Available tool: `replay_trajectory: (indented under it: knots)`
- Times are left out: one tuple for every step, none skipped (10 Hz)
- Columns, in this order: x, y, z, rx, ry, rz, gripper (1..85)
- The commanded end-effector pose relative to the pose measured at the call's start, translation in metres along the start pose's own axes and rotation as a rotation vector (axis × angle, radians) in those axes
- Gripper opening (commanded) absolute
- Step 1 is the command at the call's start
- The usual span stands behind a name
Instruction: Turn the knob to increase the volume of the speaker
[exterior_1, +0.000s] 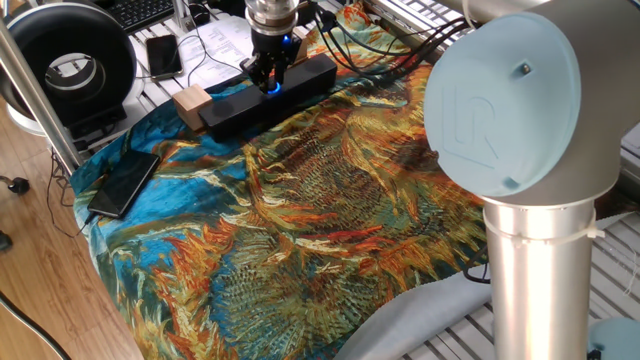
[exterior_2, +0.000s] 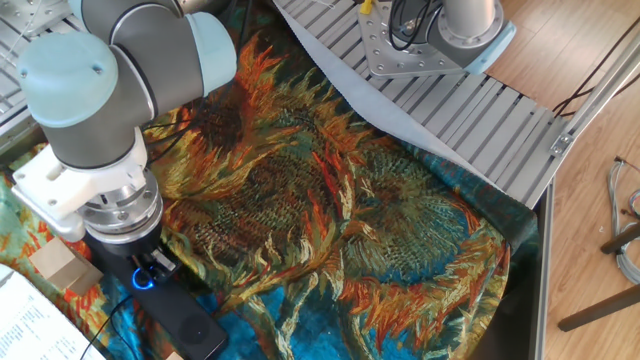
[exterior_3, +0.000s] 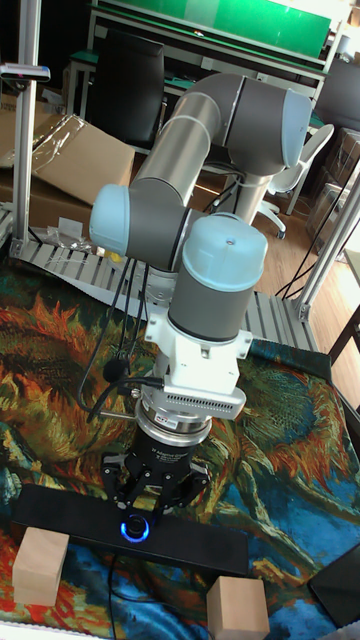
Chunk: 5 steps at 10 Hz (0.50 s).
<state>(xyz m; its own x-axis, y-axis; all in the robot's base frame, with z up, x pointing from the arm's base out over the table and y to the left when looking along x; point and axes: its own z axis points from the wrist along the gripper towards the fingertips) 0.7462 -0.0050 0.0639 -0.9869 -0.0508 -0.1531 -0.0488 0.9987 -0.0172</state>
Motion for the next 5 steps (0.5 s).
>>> replay_trajectory:
  knots:
    - [-0.0007, -0.0041, 0.0002, 0.005, -0.003, 0.008, 36.3]
    - [-0.0015, -0.005, 0.0012, 0.005, -0.006, 0.008, 36.3]
    - [-0.0014, -0.0056, 0.0017, 0.005, -0.006, 0.007, 36.3]
    - [-0.0013, -0.0068, 0.0021, 0.008, -0.006, 0.005, 36.3]
    - [-0.0017, -0.0078, 0.0029, 0.009, -0.007, 0.004, 36.0]
